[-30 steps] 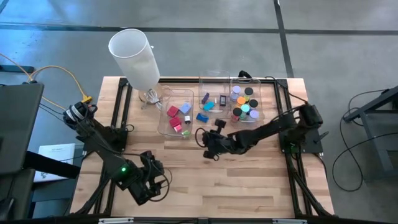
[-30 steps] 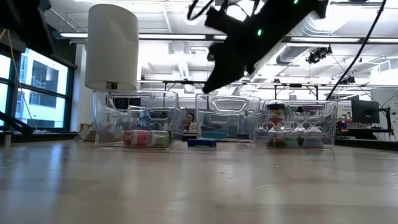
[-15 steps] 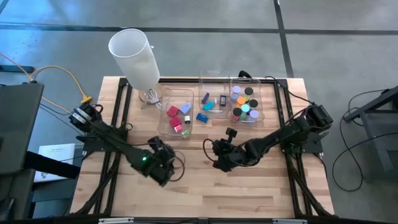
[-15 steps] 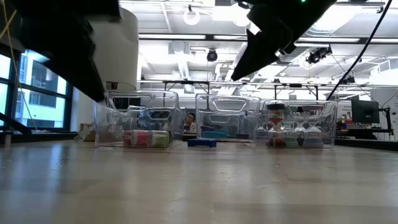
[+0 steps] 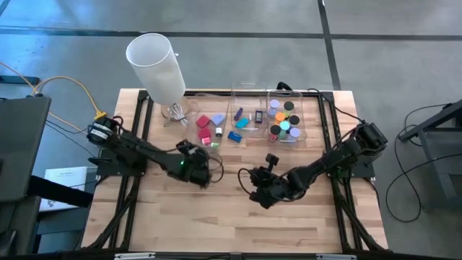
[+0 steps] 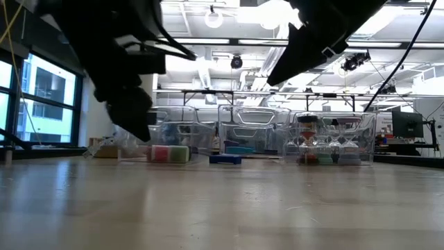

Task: Pick & Place Office items
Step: Adjust the transparent bins

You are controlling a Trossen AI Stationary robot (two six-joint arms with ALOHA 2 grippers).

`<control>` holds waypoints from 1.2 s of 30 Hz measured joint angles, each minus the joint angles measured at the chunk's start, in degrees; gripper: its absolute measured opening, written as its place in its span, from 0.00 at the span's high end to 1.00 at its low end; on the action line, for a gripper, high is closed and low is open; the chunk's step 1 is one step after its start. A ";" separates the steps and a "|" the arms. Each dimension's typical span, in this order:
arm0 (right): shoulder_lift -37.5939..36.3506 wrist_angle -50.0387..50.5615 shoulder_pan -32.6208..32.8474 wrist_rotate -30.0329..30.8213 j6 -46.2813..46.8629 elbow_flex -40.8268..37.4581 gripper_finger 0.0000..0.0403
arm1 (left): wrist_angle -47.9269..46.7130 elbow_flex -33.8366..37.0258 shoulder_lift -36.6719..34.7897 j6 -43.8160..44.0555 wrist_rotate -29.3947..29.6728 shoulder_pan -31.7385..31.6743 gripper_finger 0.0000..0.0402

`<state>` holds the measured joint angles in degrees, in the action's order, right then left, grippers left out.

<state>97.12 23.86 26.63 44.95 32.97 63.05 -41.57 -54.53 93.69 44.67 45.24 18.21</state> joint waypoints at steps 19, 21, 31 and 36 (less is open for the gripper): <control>0.00 -0.06 4.31 0.11 6.97 0.00 0.99 | 15.20 0.07 0.00 -11.86 -0.36 -13.53 0.14; 0.00 -0.06 4.59 0.11 7.55 0.00 0.99 | 15.97 0.07 0.00 -11.93 -0.65 -14.53 0.14; 0.00 -0.09 4.94 0.13 8.86 0.00 0.99 | 23.19 0.07 -0.13 -24.01 -6.34 -19.61 0.14; 0.02 -0.09 5.23 0.15 8.90 0.00 0.99 | 24.27 0.05 -0.15 -24.78 -7.06 -21.04 0.14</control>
<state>97.14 23.77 31.86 45.10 41.86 63.05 -17.30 -54.48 93.54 19.89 38.17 -2.83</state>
